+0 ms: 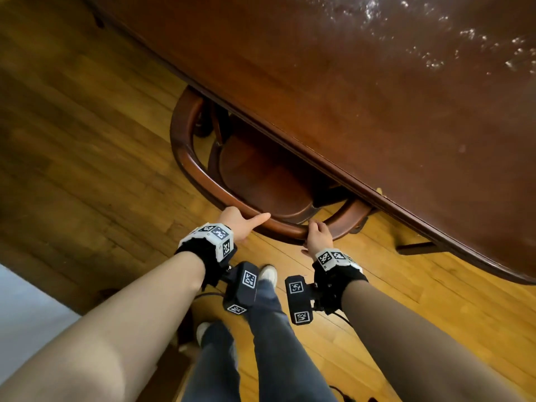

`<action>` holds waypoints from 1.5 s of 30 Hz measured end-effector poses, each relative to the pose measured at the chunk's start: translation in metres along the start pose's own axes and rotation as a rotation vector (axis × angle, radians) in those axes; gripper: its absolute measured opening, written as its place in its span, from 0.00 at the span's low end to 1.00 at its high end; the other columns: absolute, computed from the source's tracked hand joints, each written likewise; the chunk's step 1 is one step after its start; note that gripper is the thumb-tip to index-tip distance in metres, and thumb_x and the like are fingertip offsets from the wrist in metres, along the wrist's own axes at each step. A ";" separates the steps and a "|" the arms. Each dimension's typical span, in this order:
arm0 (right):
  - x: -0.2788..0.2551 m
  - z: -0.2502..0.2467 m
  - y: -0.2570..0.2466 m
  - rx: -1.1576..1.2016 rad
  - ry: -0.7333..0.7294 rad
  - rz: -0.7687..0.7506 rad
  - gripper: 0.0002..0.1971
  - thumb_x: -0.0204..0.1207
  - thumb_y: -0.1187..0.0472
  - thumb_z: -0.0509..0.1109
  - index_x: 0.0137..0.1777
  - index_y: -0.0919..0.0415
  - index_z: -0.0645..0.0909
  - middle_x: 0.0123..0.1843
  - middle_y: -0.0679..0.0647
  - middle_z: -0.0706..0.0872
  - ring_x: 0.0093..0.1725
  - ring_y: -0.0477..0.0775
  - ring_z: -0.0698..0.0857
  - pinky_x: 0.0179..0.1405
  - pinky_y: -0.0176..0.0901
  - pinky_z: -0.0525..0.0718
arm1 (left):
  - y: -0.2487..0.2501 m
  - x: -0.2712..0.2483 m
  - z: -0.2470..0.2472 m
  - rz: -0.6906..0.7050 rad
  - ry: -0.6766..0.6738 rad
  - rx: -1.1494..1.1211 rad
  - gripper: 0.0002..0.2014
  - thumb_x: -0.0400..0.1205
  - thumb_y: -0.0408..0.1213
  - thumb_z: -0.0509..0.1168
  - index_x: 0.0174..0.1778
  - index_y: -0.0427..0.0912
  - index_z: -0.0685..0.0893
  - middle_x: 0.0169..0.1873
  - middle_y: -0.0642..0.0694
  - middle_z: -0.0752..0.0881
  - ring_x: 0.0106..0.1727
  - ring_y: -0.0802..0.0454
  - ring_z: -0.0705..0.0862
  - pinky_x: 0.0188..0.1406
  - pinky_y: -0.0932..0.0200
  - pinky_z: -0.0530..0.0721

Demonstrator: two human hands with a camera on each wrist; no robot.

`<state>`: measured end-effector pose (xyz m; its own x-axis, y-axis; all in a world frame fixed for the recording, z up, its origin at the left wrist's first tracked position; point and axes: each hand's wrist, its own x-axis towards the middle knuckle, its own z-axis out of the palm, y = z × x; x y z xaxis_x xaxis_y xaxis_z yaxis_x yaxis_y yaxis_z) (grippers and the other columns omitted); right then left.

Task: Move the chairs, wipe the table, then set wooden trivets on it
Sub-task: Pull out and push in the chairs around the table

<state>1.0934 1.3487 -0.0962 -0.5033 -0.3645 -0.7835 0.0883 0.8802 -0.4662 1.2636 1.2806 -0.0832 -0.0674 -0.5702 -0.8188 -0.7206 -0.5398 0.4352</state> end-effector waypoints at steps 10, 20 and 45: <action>-0.036 0.010 -0.091 -0.259 0.058 -0.301 0.14 0.83 0.56 0.55 0.62 0.54 0.78 0.42 0.50 0.83 0.32 0.46 0.79 0.27 0.38 0.71 | -0.006 -0.006 -0.086 0.023 -0.082 0.179 0.23 0.80 0.52 0.66 0.59 0.34 0.83 0.51 0.41 0.89 0.47 0.46 0.89 0.37 0.61 0.82; -0.088 0.219 -0.205 -0.272 -0.308 -0.354 0.09 0.81 0.64 0.57 0.49 0.58 0.79 0.34 0.51 0.80 0.27 0.47 0.77 0.25 0.35 0.78 | -0.057 0.010 -0.281 0.067 0.124 -0.084 0.13 0.83 0.43 0.64 0.58 0.38 0.83 0.41 0.45 0.86 0.34 0.52 0.82 0.24 0.64 0.73; -0.117 0.630 -0.580 -0.375 -0.637 -0.350 0.05 0.83 0.63 0.62 0.49 0.61 0.79 0.29 0.51 0.77 0.20 0.45 0.76 0.16 0.33 0.72 | -0.067 0.167 -0.797 0.157 0.487 -0.150 0.15 0.84 0.42 0.61 0.59 0.36 0.83 0.56 0.40 0.86 0.58 0.43 0.84 0.60 0.50 0.81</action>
<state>1.6423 0.6898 0.0071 0.1470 -0.6400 -0.7542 -0.3339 0.6856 -0.6469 1.8510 0.7281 0.0496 0.1871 -0.8534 -0.4866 -0.6189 -0.4870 0.6162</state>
